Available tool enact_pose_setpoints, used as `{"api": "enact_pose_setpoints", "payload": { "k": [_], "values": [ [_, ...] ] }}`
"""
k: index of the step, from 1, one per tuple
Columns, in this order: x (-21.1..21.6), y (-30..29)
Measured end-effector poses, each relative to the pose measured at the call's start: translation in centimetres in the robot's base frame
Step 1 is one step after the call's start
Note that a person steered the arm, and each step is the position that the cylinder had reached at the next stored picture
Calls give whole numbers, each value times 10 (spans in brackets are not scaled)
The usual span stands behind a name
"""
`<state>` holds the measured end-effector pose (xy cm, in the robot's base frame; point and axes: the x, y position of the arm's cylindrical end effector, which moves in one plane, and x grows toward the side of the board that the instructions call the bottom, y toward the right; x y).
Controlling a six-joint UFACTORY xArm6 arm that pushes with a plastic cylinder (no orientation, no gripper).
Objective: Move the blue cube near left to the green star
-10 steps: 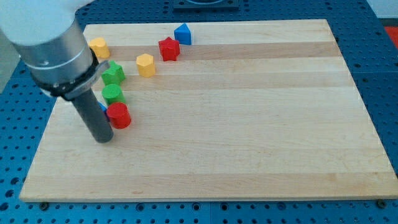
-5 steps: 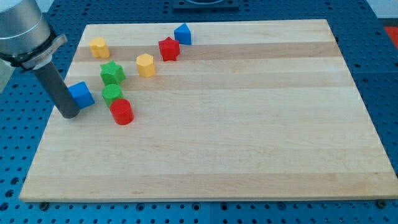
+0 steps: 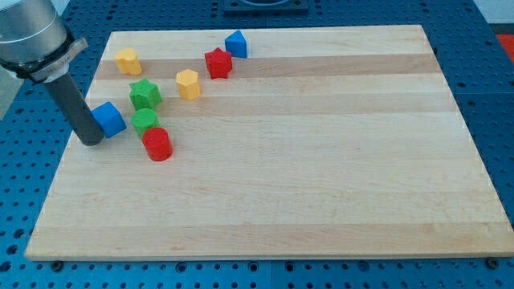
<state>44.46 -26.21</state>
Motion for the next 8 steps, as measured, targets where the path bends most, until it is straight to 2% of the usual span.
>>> {"api": "enact_pose_setpoints", "payload": {
  "k": [1, 2, 3, 5, 6, 7, 8],
  "values": [
    [-17, 3],
    [8, -8],
    [12, 21],
    [-36, 31],
    [-91, 30],
    [-121, 29],
    [-123, 27]
  ]
}}
